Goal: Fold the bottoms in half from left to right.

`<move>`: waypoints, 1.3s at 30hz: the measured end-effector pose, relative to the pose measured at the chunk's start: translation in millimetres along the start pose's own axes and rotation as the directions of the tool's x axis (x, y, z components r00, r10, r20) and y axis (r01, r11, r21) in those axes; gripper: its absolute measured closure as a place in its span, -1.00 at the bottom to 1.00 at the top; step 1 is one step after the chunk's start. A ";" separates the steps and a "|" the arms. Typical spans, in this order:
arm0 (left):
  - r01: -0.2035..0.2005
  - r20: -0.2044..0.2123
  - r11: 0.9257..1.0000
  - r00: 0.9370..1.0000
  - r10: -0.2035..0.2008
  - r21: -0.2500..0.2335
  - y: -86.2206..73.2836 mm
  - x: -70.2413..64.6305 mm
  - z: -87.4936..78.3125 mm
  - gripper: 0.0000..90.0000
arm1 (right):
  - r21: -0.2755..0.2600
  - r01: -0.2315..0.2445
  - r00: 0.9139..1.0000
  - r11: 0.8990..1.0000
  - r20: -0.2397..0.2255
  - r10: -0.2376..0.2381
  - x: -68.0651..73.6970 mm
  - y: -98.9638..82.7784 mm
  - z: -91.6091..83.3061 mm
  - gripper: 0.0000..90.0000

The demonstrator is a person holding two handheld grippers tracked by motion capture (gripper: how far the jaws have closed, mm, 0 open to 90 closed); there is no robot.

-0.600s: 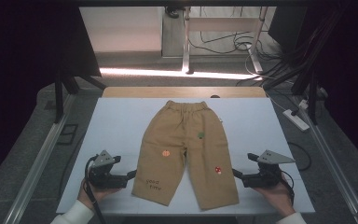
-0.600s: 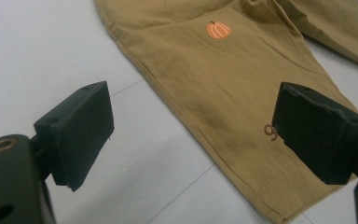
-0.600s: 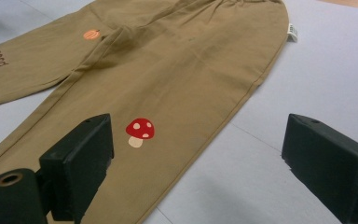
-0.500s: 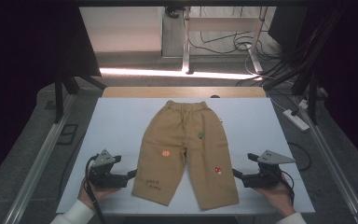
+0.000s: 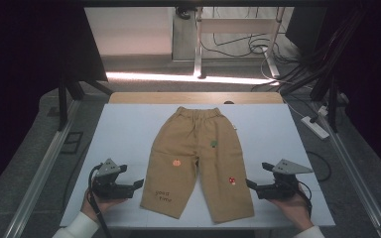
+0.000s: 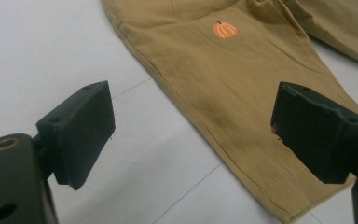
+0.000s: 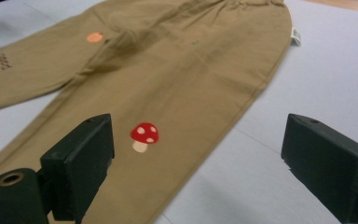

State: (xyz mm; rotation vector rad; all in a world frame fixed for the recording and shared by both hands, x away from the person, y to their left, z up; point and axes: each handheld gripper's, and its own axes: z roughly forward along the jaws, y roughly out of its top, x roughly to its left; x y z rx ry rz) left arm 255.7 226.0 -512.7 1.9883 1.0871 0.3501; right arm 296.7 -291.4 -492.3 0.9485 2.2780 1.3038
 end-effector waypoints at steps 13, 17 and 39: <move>-0.002 0.011 1.000 1.000 0.002 0.009 2.4 2.0 3.0 -0.69 | -0.001 0.004 1.000 1.000 -0.026 -0.004 13.3 9.2 14.2 -0.71; 0.001 0.015 1.000 1.000 -0.001 0.011 3.4 2.5 5.0 -0.69 | 0.000 0.002 0.998 1.000 -0.057 -0.002 22.0 13.4 20.6 -0.69; 0.003 0.017 1.000 1.000 -0.003 0.009 7.8 4.7 8.8 -0.69 | 0.033 0.101 0.971 0.994 -0.220 -0.092 86.5 34.5 69.4 -0.67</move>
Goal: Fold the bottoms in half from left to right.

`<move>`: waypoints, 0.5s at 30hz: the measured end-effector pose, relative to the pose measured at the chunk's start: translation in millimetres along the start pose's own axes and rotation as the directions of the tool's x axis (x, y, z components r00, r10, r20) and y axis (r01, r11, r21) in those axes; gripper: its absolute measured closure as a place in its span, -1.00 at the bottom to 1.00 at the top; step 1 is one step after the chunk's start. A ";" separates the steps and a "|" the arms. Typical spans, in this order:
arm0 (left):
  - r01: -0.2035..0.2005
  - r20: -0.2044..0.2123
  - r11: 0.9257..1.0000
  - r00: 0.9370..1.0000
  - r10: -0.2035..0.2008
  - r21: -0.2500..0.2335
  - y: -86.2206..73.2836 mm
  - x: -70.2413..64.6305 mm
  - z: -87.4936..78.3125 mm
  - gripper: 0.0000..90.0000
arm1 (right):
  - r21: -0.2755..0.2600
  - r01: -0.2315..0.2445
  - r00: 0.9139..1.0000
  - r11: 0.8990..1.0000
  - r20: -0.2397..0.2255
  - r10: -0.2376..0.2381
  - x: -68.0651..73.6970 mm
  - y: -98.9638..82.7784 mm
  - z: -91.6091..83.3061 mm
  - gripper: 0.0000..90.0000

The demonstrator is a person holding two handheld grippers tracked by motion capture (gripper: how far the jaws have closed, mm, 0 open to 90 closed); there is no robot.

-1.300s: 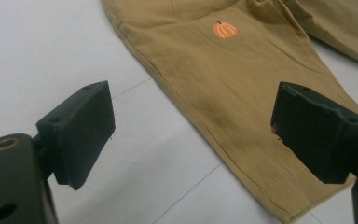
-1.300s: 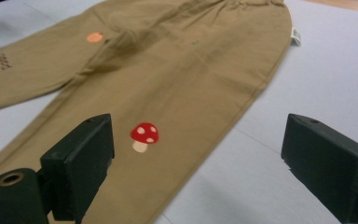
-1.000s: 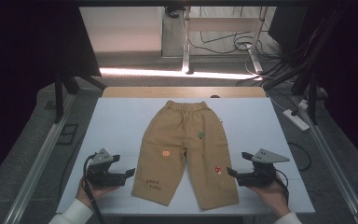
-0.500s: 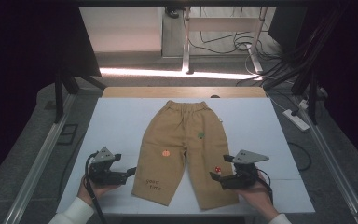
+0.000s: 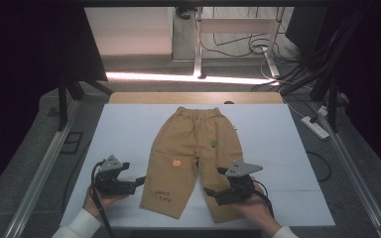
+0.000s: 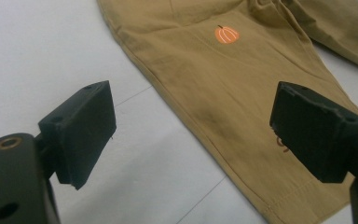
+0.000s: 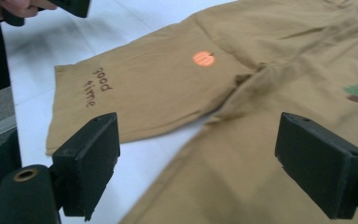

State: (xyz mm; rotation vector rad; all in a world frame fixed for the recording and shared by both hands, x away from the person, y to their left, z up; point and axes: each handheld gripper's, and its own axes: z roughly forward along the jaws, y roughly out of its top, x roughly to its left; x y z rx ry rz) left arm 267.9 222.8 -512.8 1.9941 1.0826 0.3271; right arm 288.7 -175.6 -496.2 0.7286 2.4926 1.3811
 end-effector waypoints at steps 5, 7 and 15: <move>-0.006 0.002 1.000 1.000 0.006 0.008 1.5 0.5 3.7 -0.69 | 0.004 0.009 0.999 1.000 -0.031 -0.009 8.4 5.1 10.6 -0.67; -0.001 0.004 1.000 1.000 0.001 0.007 1.1 1.1 3.2 -0.69 | 0.012 0.013 0.999 1.000 -0.040 -0.013 11.9 7.4 15.4 -0.67; 0.000 0.002 1.000 1.000 0.000 -0.001 1.2 2.7 1.6 -0.69 | 0.018 0.035 0.997 0.999 -0.071 -0.034 23.2 14.9 35.2 -0.66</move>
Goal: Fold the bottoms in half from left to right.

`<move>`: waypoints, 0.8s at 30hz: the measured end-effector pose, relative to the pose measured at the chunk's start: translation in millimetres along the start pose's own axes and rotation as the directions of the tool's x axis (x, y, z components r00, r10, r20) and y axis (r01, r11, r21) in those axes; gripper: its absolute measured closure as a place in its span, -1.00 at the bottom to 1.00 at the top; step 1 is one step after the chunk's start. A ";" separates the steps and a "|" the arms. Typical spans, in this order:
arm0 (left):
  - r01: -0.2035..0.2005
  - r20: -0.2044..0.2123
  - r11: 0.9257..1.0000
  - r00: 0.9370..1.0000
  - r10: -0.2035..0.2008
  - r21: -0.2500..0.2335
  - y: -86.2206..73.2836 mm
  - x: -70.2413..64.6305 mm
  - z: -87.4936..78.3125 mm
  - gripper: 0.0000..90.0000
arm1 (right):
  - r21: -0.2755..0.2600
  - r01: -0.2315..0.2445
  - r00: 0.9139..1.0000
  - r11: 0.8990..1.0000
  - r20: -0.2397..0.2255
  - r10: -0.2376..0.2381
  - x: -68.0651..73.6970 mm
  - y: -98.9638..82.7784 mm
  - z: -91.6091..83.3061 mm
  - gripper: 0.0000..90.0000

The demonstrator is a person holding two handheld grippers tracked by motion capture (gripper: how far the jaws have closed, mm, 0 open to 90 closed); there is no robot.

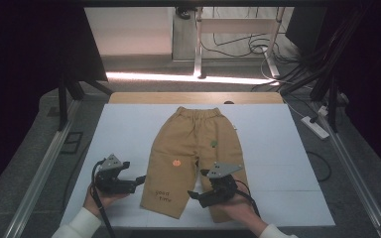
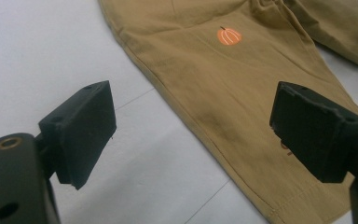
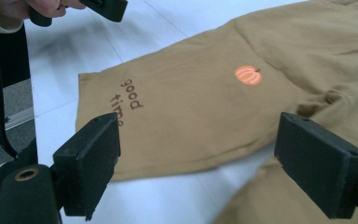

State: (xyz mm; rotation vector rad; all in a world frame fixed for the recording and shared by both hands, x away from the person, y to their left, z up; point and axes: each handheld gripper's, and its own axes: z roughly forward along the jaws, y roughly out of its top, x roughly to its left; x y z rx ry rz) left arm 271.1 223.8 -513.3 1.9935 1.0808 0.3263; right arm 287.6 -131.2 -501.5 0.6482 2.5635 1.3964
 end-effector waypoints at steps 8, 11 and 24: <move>0.001 -0.001 1.000 1.000 -0.001 0.000 -0.3 0.8 -0.8 -0.68 | 0.012 0.015 0.999 1.000 -0.030 -0.014 6.7 6.5 15.8 -0.66; 0.003 -0.002 1.000 1.000 -0.003 0.002 -0.6 0.9 -0.6 -0.68 | 0.017 0.022 0.999 1.000 -0.036 -0.021 8.6 8.2 21.3 -0.65; -0.002 -0.006 1.000 1.000 0.002 -0.003 0.0 1.1 -2.1 -0.68 | 0.034 0.031 0.995 0.999 -0.098 -0.028 24.6 19.9 52.1 -0.65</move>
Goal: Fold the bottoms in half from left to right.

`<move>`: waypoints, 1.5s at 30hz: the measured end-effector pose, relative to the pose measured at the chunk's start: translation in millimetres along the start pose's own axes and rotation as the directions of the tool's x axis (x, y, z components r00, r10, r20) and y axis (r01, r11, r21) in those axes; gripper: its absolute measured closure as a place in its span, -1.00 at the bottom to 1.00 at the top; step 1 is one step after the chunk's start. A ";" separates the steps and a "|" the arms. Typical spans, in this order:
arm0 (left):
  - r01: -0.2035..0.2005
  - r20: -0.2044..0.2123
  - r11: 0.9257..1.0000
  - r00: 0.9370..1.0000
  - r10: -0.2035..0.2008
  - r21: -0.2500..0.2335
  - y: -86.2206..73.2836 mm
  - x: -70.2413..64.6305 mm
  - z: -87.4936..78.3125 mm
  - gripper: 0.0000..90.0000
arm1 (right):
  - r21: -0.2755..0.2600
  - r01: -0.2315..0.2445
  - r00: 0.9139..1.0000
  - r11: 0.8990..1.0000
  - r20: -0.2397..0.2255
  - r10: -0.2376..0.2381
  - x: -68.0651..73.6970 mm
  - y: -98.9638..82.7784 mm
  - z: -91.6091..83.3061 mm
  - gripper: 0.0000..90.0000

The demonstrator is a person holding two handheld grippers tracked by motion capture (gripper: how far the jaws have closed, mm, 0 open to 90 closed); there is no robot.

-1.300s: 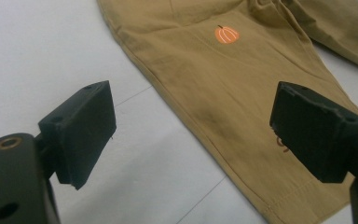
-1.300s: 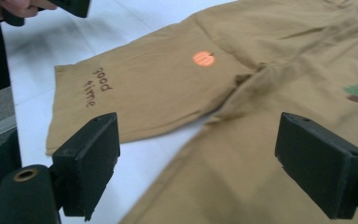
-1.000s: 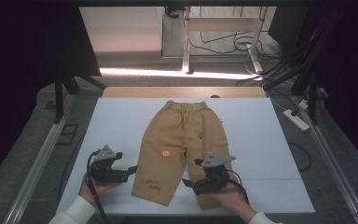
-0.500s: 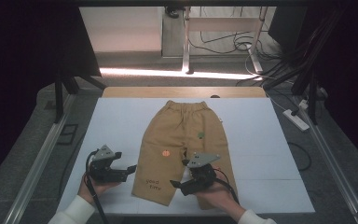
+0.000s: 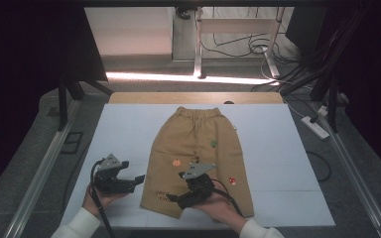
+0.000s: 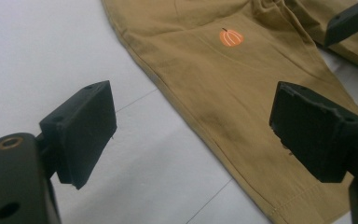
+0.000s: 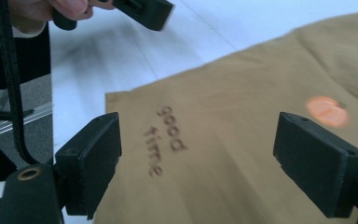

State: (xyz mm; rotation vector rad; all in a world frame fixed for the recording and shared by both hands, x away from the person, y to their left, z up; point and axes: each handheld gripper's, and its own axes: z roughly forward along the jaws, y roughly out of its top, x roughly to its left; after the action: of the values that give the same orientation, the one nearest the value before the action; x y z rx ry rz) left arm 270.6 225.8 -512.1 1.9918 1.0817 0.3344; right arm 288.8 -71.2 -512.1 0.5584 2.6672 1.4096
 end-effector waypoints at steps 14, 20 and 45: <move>0.012 -0.004 1.000 1.000 -0.012 0.003 -1.6 2.3 -0.1 -0.68 | 0.055 0.059 0.996 0.997 -0.072 -0.055 26.3 14.0 51.9 -0.57; 0.018 -0.014 1.000 1.000 -0.018 -0.010 -1.9 3.6 -1.9 -0.67 | 0.107 0.085 0.995 0.991 -0.069 -0.078 37.1 17.0 74.9 -0.56; 0.032 -0.017 0.999 0.999 -0.032 -0.003 -3.8 6.8 -2.9 -0.67 | 0.168 0.161 0.987 0.973 -0.026 -0.159 39.2 19.8 75.2 0.91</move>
State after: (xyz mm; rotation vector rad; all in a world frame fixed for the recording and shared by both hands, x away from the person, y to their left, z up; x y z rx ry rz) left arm 270.8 233.8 -514.2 1.9706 1.1222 0.3364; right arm 275.2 11.7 -535.3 0.3376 2.7873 1.1558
